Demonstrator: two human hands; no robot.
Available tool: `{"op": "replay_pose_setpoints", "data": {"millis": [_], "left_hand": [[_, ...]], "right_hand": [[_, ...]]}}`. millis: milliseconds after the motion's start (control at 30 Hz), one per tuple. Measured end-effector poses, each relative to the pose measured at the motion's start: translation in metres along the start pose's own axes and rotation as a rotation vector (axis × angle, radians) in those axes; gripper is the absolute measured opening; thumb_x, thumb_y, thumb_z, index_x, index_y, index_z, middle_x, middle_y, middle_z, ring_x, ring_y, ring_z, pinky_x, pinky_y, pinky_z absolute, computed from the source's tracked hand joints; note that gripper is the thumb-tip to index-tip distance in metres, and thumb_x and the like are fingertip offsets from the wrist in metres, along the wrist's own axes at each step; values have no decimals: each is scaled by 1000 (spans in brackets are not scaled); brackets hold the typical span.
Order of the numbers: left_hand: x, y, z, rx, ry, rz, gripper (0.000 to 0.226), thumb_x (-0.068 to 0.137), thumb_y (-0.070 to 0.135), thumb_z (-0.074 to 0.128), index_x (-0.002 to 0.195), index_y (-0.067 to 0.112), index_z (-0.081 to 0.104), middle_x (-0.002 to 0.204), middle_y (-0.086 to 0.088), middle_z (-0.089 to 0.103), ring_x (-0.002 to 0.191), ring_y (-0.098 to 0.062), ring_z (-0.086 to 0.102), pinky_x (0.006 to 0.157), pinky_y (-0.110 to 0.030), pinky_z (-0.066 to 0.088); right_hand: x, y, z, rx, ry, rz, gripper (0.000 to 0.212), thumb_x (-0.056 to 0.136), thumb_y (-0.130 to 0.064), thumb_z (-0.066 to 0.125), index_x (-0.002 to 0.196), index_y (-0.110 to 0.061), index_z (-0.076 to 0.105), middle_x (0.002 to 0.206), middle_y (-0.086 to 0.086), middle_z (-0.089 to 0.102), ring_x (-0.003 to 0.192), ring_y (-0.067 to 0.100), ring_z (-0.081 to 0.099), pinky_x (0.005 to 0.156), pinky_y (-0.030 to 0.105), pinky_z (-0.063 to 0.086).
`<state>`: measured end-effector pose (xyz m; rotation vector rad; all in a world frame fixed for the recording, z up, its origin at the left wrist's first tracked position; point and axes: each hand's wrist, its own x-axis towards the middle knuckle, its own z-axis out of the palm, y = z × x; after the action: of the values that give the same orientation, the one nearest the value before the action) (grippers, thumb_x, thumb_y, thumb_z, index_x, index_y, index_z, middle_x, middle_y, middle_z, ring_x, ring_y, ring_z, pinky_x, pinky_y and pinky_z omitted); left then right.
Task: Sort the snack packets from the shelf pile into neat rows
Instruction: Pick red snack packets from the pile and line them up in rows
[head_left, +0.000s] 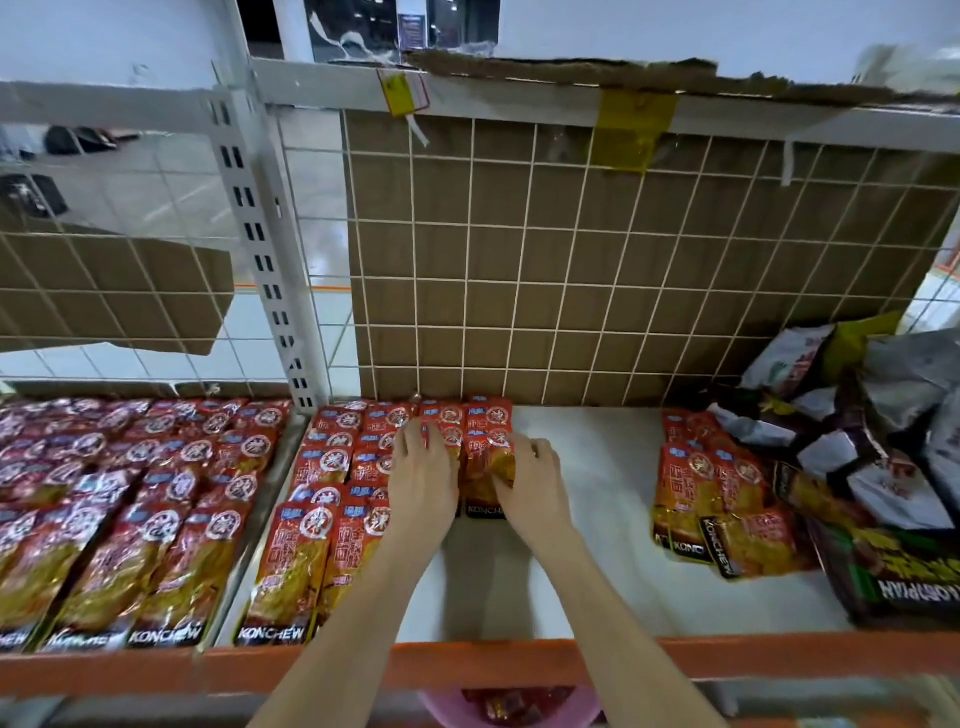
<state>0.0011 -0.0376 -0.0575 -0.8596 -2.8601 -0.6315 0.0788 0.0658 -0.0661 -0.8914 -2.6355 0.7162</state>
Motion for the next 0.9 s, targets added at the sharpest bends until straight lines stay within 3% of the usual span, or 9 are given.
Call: {"op": "replay_pose_setpoints", "data": {"millis": [167, 400, 767, 900], "left_hand": [[-11, -17, -7, 174, -139, 213, 56, 97, 30, 44, 148, 17, 24, 155, -6, 18, 143, -24, 15, 116, -33, 8], [-13, -25, -3, 232, -219, 216, 59, 101, 35, 35, 151, 15, 10, 158, -6, 12, 146, -21, 8, 117, -31, 4], [-6, -21, -7, 216, -262, 209, 60, 99, 34, 40, 149, 12, 16, 156, -7, 18, 144, -22, 17, 116, -31, 12], [1, -17, -14, 216, -326, 202, 57, 97, 33, 46, 146, 10, 26, 151, -9, 28, 139, -27, 28, 112, -34, 25]], "right_hand": [[-8, 8, 3, -106, -149, -238, 56, 94, -23, 53, 146, -21, 33, 154, 2, 26, 139, 24, 24, 114, 36, 26], [-12, 2, 14, -249, -153, -251, 55, 100, -32, 40, 150, -24, 19, 158, 1, 13, 144, 23, 13, 114, 37, 22], [-12, 0, 18, -259, -156, -191, 55, 101, -38, 36, 151, -26, 16, 159, 1, 12, 145, 24, 12, 116, 38, 18], [-10, -4, 13, -279, -178, -202, 54, 101, -31, 40, 150, -24, 19, 158, 3, 15, 143, 26, 17, 115, 39, 21]]}}
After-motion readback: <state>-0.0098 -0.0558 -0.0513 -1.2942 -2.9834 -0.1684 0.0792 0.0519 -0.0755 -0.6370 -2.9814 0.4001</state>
